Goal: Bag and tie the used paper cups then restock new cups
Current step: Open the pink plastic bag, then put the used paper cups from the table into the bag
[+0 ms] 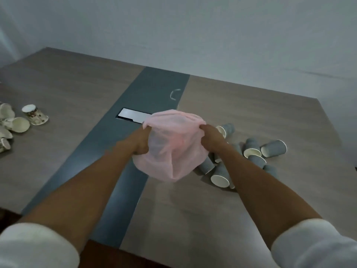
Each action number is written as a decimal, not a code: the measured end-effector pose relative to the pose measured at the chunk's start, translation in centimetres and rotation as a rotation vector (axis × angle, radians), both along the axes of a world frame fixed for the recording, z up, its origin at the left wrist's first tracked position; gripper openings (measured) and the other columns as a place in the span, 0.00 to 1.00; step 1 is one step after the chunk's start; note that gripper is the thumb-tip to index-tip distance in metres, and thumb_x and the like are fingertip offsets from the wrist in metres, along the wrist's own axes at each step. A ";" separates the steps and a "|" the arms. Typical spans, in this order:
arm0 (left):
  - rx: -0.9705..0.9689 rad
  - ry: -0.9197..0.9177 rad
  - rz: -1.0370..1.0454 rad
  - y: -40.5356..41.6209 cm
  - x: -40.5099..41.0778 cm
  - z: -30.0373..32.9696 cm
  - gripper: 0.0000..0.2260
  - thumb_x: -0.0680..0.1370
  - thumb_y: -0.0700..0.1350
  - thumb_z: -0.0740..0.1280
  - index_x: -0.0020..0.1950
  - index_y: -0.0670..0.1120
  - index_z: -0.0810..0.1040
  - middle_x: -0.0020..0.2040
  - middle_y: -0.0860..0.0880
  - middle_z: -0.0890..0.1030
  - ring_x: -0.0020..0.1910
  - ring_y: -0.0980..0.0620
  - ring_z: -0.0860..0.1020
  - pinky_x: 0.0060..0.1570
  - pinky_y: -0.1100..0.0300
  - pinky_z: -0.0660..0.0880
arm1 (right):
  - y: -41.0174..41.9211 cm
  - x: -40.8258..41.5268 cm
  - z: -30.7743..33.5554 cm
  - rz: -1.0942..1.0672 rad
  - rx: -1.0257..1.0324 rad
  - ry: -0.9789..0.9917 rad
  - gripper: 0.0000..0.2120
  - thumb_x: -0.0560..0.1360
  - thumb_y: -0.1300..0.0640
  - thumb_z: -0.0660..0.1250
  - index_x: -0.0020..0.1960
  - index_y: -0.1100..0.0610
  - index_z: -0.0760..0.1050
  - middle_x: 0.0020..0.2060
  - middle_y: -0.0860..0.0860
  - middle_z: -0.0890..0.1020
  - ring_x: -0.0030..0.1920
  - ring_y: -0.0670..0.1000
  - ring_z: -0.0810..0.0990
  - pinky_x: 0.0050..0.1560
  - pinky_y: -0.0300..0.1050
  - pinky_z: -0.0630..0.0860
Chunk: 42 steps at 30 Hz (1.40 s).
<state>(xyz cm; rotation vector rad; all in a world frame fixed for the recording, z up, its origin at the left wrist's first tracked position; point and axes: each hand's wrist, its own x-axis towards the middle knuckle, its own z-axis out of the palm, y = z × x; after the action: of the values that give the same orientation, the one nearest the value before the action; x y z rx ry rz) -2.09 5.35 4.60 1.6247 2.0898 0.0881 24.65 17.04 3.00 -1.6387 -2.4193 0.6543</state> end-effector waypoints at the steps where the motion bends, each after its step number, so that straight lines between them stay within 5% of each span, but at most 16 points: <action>1: 0.012 -0.001 0.016 0.6 -0.2 0.4 0.46 0.72 0.39 0.72 0.83 0.48 0.49 0.80 0.41 0.59 0.73 0.37 0.67 0.68 0.48 0.70 | 1.1 0.0 0.3 0.004 0.025 0.052 0.27 0.78 0.62 0.64 0.76 0.59 0.67 0.73 0.59 0.71 0.73 0.60 0.70 0.72 0.49 0.64; 6: 0.176 -0.026 0.046 1.9 -0.2 2.3 0.49 0.70 0.45 0.74 0.81 0.57 0.44 0.77 0.45 0.63 0.66 0.37 0.73 0.58 0.46 0.75 | 3.8 -0.8 1.7 0.204 0.112 0.145 0.33 0.73 0.65 0.67 0.76 0.55 0.66 0.76 0.57 0.65 0.73 0.60 0.68 0.72 0.54 0.68; 10: 0.280 0.042 0.122 2.8 0.0 2.7 0.44 0.72 0.38 0.69 0.78 0.61 0.45 0.72 0.43 0.68 0.57 0.36 0.76 0.54 0.41 0.78 | 4.9 -1.5 1.6 0.242 0.036 0.311 0.34 0.74 0.70 0.62 0.78 0.54 0.65 0.78 0.62 0.58 0.77 0.61 0.61 0.75 0.52 0.64; 12: 0.288 0.066 0.129 3.5 -0.1 2.5 0.44 0.73 0.37 0.68 0.78 0.62 0.45 0.76 0.44 0.63 0.57 0.35 0.77 0.54 0.40 0.79 | 5.3 -1.8 1.0 0.162 -0.031 0.422 0.35 0.73 0.71 0.60 0.78 0.54 0.61 0.78 0.63 0.56 0.78 0.61 0.60 0.74 0.56 0.66; 14: 0.282 0.094 0.128 4.3 0.0 1.8 0.46 0.74 0.36 0.68 0.79 0.62 0.42 0.82 0.49 0.49 0.57 0.35 0.77 0.53 0.43 0.79 | 5.5 -1.7 0.1 -0.024 -0.040 0.501 0.31 0.72 0.70 0.60 0.74 0.58 0.62 0.73 0.60 0.63 0.70 0.61 0.68 0.66 0.53 0.71; 17: 0.257 0.068 0.110 5.6 -0.2 0.1 0.47 0.75 0.36 0.69 0.81 0.62 0.43 0.82 0.54 0.37 0.63 0.34 0.75 0.58 0.42 0.77 | 5.7 -0.3 -2.7 -0.058 -0.103 0.181 0.21 0.74 0.64 0.64 0.66 0.59 0.67 0.63 0.60 0.72 0.59 0.62 0.76 0.57 0.49 0.72; 20: 0.245 -0.007 0.058 6.3 -0.2 -2.0 0.47 0.75 0.36 0.69 0.81 0.64 0.45 0.82 0.55 0.37 0.71 0.34 0.69 0.66 0.39 0.73 | 4.7 1.6 -6.1 0.167 -0.237 -0.296 0.28 0.74 0.58 0.69 0.72 0.51 0.68 0.66 0.59 0.68 0.63 0.62 0.75 0.64 0.51 0.73; 25: 0.214 -0.079 0.021 7.3 -0.9 -4.1 0.48 0.74 0.34 0.70 0.81 0.64 0.46 0.82 0.56 0.40 0.75 0.37 0.65 0.70 0.39 0.70 | 3.1 1.3 -8.6 0.262 -0.225 -0.349 0.16 0.77 0.63 0.66 0.63 0.57 0.79 0.66 0.59 0.67 0.60 0.62 0.78 0.63 0.50 0.75; 29: 0.199 -0.142 -0.008 8.4 -1.5 -4.1 0.47 0.74 0.32 0.71 0.83 0.58 0.48 0.83 0.53 0.46 0.77 0.40 0.61 0.73 0.43 0.67 | 4.6 -0.3 -4.9 0.232 -0.230 -0.172 0.06 0.75 0.57 0.69 0.50 0.55 0.83 0.51 0.56 0.82 0.50 0.56 0.80 0.46 0.42 0.71; 32: 0.187 -0.174 -0.056 8.8 -0.8 -3.7 0.45 0.73 0.33 0.71 0.82 0.56 0.51 0.81 0.49 0.56 0.72 0.40 0.68 0.69 0.40 0.71 | 6.3 -1.5 -0.8 0.096 -0.228 0.110 0.06 0.72 0.57 0.69 0.36 0.49 0.80 0.36 0.47 0.82 0.40 0.49 0.80 0.41 0.42 0.73; 35: 0.225 -0.243 -0.091 9.1 0.0 -3.0 0.41 0.75 0.35 0.71 0.80 0.55 0.55 0.76 0.47 0.66 0.67 0.43 0.72 0.65 0.43 0.75 | 6.3 -3.4 0.5 0.017 -0.221 0.358 0.04 0.71 0.57 0.72 0.37 0.51 0.82 0.30 0.41 0.81 0.31 0.41 0.76 0.38 0.41 0.74; 37: 0.268 -0.302 -0.117 9.2 0.4 -2.3 0.38 0.75 0.39 0.73 0.79 0.55 0.57 0.73 0.49 0.69 0.63 0.49 0.71 0.58 0.50 0.76 | 5.5 -5.0 -0.1 0.015 -0.261 0.454 0.02 0.72 0.58 0.74 0.43 0.54 0.86 0.35 0.46 0.85 0.33 0.43 0.80 0.41 0.44 0.78; 42: 0.279 -0.328 -0.090 9.6 -0.2 -0.7 0.45 0.70 0.38 0.73 0.81 0.59 0.55 0.63 0.56 0.70 0.55 0.53 0.72 0.47 0.66 0.69 | 4.1 -7.3 -3.8 0.094 -0.227 0.354 0.19 0.76 0.65 0.69 0.67 0.60 0.79 0.62 0.54 0.83 0.60 0.53 0.80 0.62 0.46 0.75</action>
<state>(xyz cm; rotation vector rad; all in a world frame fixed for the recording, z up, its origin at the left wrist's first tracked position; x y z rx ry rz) -2.27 14.96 3.87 1.7226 1.8110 0.5983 17.37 21.09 -0.77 -1.3440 -2.2377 1.1633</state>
